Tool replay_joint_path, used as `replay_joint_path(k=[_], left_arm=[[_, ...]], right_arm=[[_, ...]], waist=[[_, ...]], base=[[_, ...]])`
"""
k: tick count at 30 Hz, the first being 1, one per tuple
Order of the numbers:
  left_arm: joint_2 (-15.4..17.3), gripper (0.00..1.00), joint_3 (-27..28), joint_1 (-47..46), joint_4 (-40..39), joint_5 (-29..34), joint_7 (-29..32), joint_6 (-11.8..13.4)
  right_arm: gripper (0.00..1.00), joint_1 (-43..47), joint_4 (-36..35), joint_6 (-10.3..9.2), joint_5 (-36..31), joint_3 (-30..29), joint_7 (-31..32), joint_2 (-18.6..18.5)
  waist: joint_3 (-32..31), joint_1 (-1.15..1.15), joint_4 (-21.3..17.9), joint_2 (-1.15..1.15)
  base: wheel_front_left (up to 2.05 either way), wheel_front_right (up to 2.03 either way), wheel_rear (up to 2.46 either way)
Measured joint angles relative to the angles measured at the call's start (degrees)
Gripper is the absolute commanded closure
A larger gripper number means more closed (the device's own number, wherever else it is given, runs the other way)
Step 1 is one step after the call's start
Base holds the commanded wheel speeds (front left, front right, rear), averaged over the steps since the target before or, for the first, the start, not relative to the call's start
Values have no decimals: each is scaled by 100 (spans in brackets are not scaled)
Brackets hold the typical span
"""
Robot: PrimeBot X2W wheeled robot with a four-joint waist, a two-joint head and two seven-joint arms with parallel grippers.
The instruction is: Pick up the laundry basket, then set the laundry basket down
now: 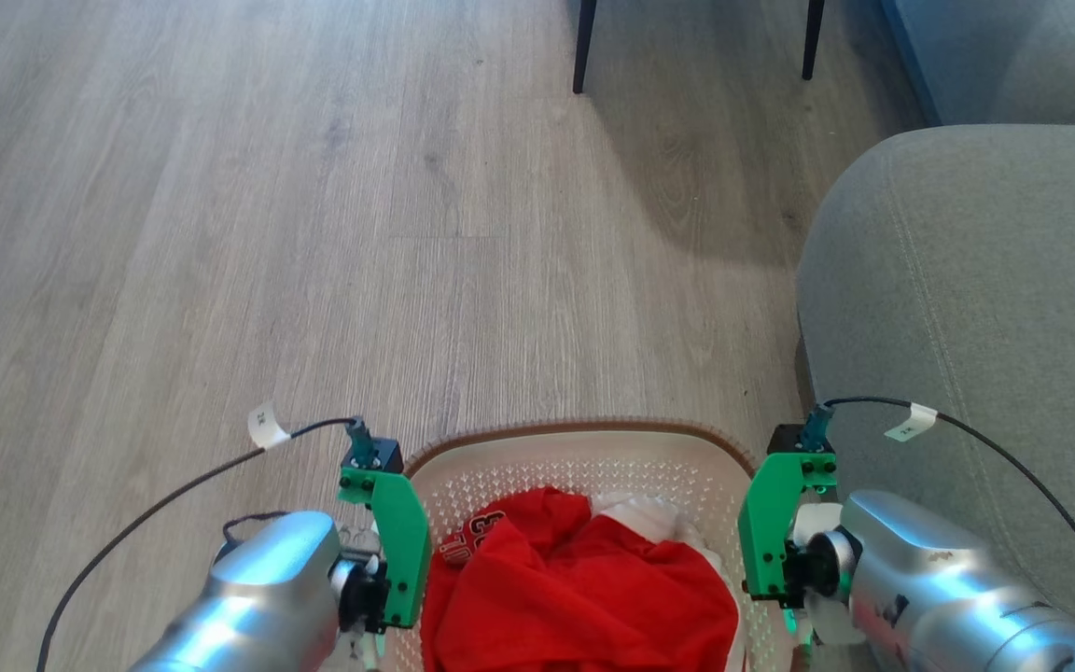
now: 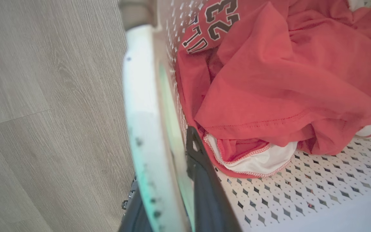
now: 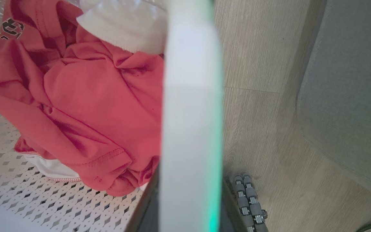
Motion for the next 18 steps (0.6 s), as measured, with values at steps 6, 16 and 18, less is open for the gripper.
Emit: replay_joint_path(k=[6,16,18], left_arm=[[1,100,0,0,0,0,0,0],[1,100,0,1,-7,0,-7,0],[2,100,0,1,-12,0,-5,0]], right_arm=[[100,0,5,0,44,24,-1,0],[100,-1,7,0,45,55,-8,1],[100,-2,7,0,45,62,-8,1]], waist=[[-10,0,-15,0],[-1,0,-26,0],[-3,0,-24,0]], base=[[0,0,0],[0,0,0],[0,0,0]])
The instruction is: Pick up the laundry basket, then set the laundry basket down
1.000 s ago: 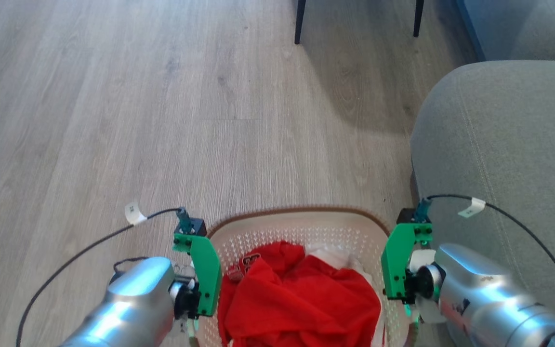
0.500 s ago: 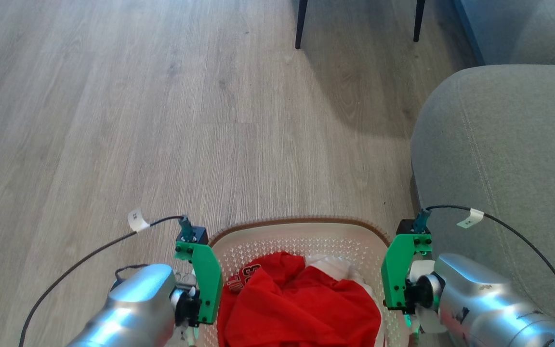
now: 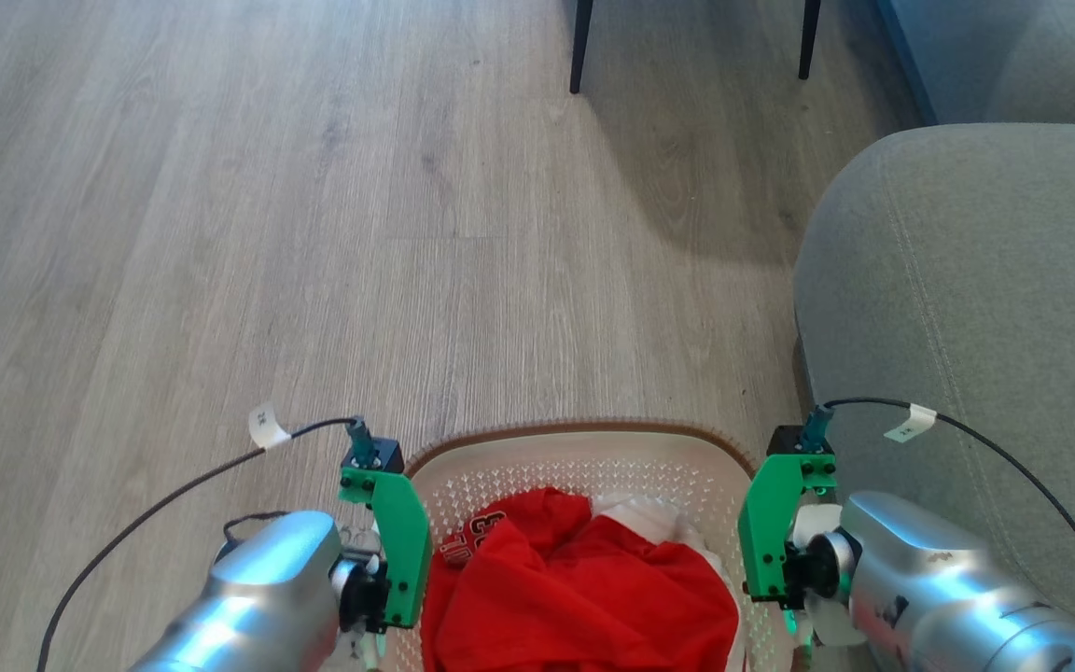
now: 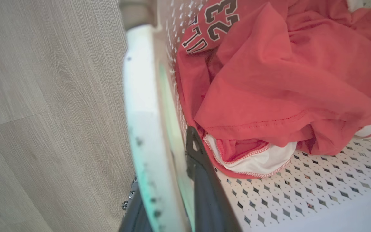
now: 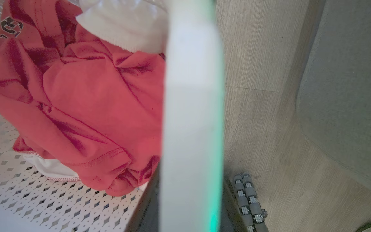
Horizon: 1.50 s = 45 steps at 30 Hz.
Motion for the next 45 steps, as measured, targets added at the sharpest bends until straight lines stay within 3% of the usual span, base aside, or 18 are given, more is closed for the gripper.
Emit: replay_joint_path(k=[45], left_arm=[[3,100,-3,7,3,-3,0,0]], right_arm=[[100,-6,5,0,107,120,-10,-1]], waist=[[-52,1,24,0]], base=[[0,0,0]])
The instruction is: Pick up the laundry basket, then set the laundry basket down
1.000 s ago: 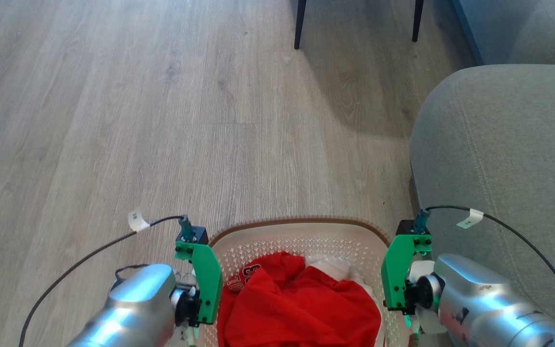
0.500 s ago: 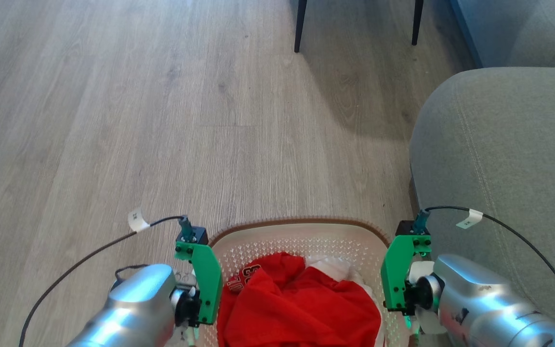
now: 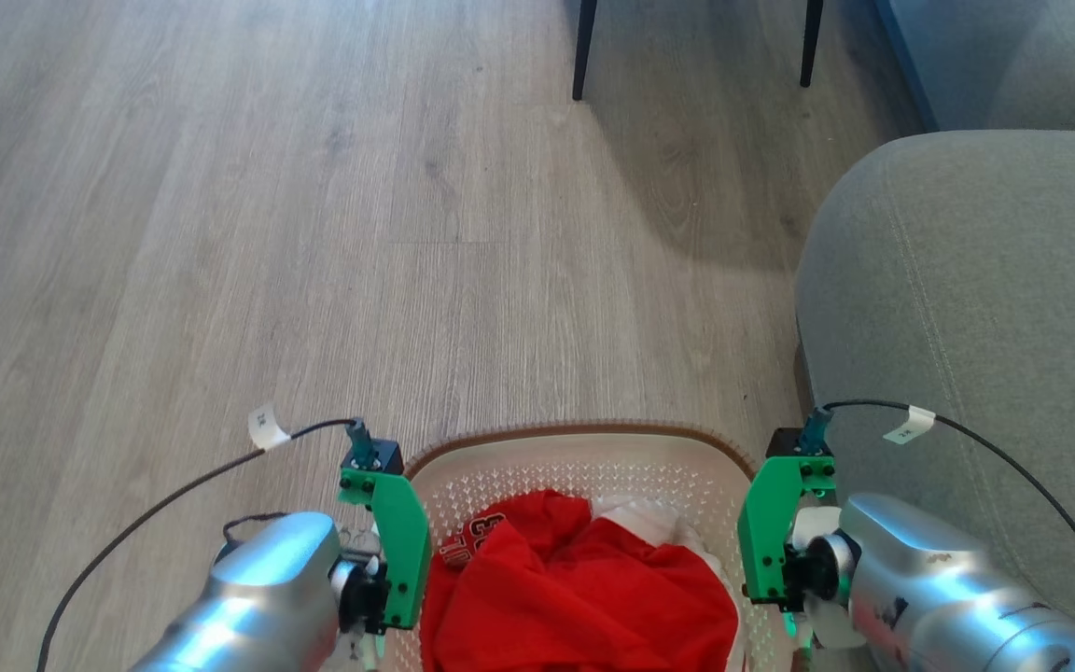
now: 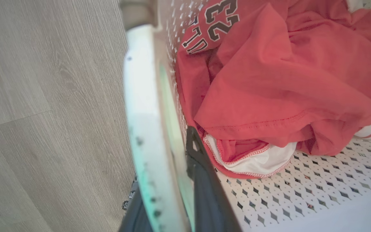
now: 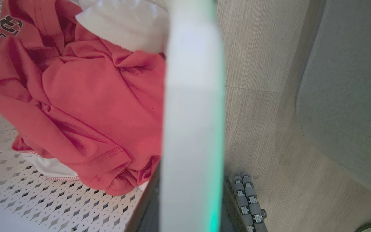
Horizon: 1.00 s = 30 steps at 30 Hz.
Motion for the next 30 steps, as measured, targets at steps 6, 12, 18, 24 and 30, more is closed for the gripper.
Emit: replay_joint_path(k=[6,12,18,24,30], left_arm=[[0,100,0,-1,0,0,0,0],[0,100,0,-3,-3,1,-44,0],[1,100,0,-53,-83,8,-207,11],[5,100,3,-429,-308,103,-521,215],[16,100,4,-778,-570,332,-1033,520]], right_arm=[[100,-1,0,0,12,12,-13,-1],[100,-3,-13,0,44,22,-59,-21],[100,-119,-66,0,44,30,-134,-102],[100,-449,-307,0,-21,27,-557,-360],[100,-715,-573,0,-64,-1,-1127,-627]], waist=[[55,0,-4,-1],[169,0,-19,-1],[440,0,-36,-1],[1000,0,-39,-1],[1711,1,-37,-1]], base=[[0,0,0],[0,0,0],[0,0,0],[0,0,0],[0,0,0]])
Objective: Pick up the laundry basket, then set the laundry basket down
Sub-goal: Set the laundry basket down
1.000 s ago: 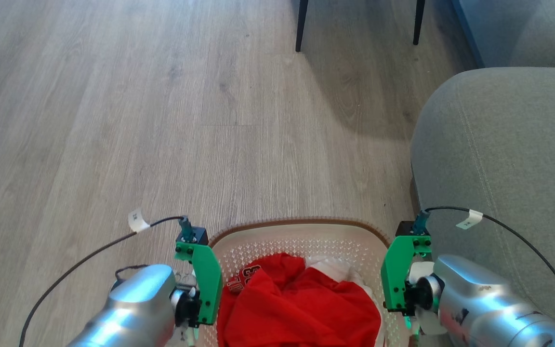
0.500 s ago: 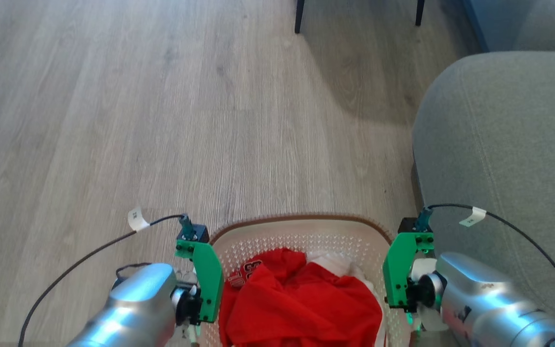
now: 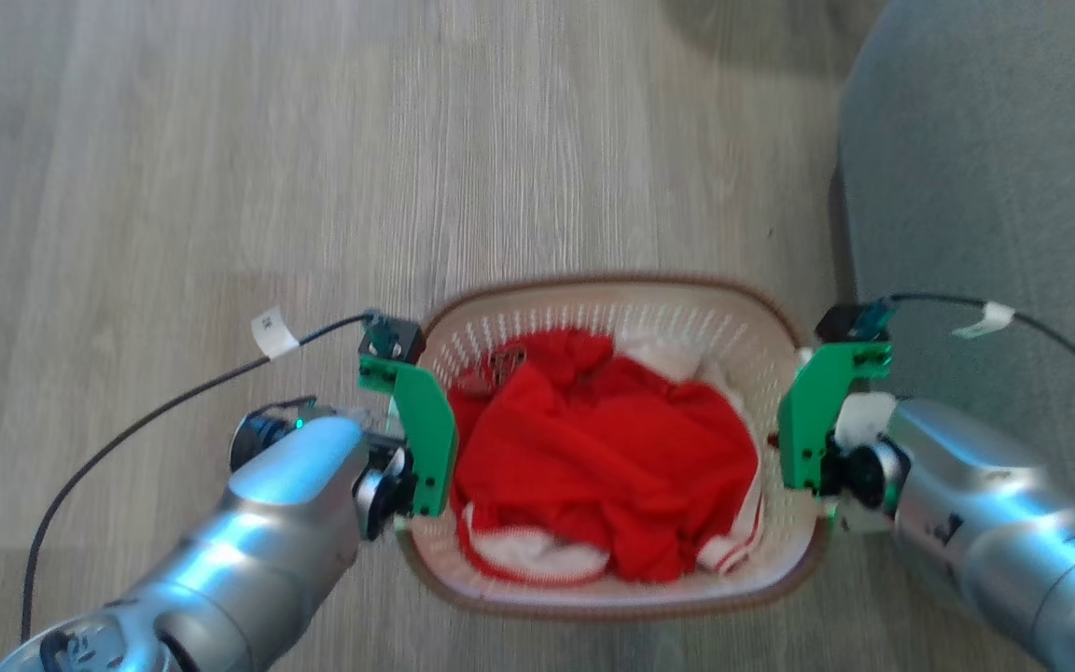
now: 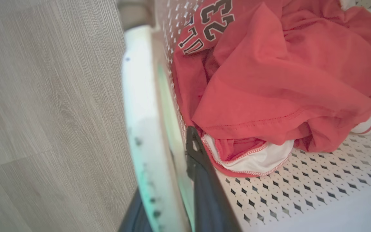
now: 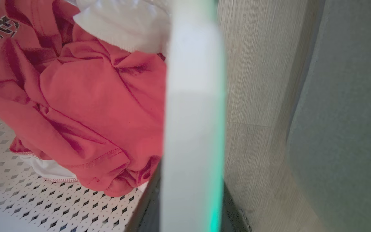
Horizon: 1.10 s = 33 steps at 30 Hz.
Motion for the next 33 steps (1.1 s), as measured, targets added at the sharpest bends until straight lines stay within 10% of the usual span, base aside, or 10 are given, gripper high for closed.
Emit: replay_joint_path(k=[33], left_arm=[[26,100,23,-1160,-570,721,-1432,757]], right_arm=[[100,-956,41,10,-136,-210,-1806,-304]], waist=[[3166,0,132,1]], base=[[0,0,0]])
